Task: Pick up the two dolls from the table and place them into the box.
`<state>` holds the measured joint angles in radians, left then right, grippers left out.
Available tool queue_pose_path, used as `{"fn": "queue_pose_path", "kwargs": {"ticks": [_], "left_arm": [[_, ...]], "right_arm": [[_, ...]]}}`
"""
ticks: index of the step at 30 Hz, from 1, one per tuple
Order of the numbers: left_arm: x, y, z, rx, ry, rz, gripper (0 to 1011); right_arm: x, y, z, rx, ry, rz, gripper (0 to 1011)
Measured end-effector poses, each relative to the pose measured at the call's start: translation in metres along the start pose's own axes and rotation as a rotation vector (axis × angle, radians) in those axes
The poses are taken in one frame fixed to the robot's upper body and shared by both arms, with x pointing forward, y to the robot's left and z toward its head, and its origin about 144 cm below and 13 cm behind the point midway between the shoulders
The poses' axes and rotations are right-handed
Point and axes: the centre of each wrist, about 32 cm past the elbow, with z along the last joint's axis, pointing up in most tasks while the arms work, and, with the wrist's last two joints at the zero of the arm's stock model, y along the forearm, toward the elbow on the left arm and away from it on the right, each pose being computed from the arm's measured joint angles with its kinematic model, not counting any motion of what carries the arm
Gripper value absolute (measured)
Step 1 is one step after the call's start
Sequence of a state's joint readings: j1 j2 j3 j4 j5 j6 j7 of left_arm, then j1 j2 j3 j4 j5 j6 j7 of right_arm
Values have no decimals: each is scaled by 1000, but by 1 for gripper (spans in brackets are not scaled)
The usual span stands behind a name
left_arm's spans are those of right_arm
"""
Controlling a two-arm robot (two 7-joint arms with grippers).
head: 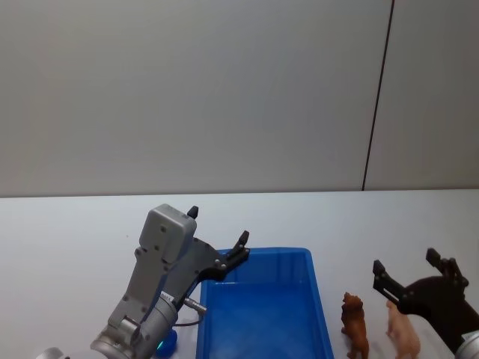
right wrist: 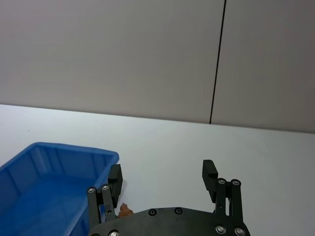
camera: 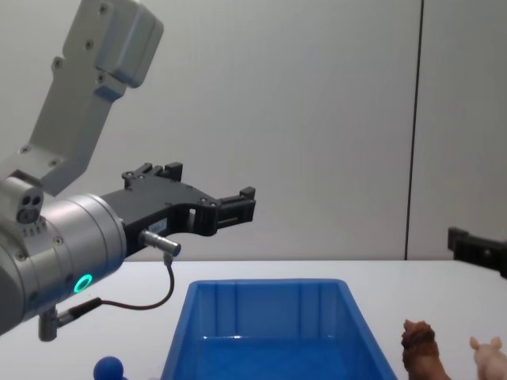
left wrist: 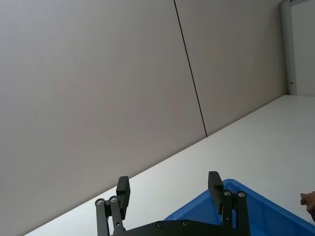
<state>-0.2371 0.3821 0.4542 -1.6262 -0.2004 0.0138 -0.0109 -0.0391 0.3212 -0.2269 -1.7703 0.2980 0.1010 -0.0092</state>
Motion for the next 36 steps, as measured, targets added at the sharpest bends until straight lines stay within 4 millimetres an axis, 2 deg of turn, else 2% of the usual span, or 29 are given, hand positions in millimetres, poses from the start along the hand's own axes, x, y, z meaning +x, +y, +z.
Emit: {"fn": "queue_pose_path", "kwargs": {"ticks": [32, 35, 36], "left_arm": [[0, 0, 0, 0, 0, 0, 1002], [0, 0, 0, 0, 0, 0, 1002], [0, 0, 0, 0, 0, 0, 1002]], "right_arm": [[-8, 4, -38, -260, 47, -81, 1001], [-8, 4, -40, -275, 49, -82, 968], [-8, 3, -41, -284, 50, -83, 929]]}}
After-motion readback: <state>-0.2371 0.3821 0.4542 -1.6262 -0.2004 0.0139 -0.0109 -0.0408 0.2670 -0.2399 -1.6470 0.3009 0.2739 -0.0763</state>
